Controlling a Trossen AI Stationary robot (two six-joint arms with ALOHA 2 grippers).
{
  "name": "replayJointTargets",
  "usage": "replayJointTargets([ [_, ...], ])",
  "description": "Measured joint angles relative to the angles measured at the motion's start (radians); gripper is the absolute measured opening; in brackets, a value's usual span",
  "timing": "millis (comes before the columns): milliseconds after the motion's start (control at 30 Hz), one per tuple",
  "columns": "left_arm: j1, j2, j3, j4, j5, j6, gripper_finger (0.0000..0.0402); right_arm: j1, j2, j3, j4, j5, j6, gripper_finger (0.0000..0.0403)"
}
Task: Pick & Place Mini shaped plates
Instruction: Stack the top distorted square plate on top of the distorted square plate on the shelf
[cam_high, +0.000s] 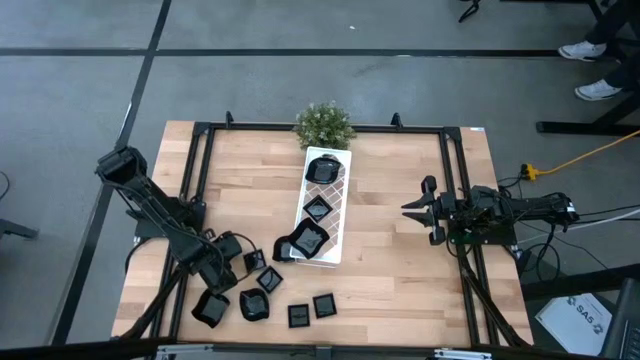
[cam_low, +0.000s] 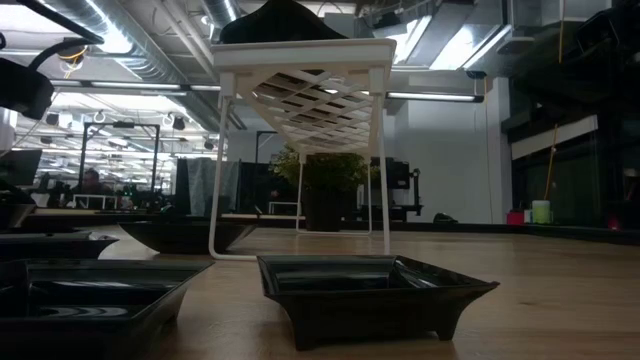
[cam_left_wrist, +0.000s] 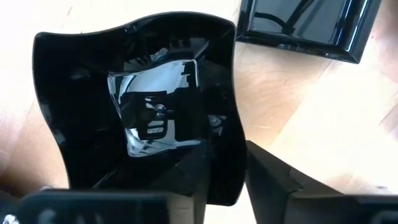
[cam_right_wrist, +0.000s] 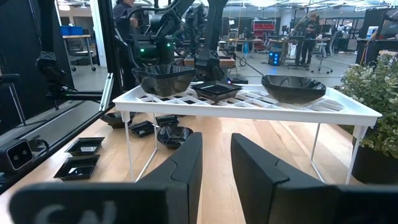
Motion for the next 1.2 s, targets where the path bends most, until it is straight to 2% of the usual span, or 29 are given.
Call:
replayJointTargets([
  [333, 0.000, -0.001, 0.000, -0.003, -0.008, -0.002, 0.0005, 0.000, 0.000, 0.000, 0.000, 0.000, 0.000, 0.0085],
  [600, 0.000, -0.001, 0.036, -0.022, -0.074, 0.018, 0.0002, 0.000, 0.000, 0.000, 0.000, 0.000, 0.000, 0.0085],
  [1200, 0.007, -0.001, 0.199, -0.249, -0.265, 0.009, 0.0002, 0.000, 0.000, 0.000, 0.000, 0.000, 0.000, 0.0085],
])
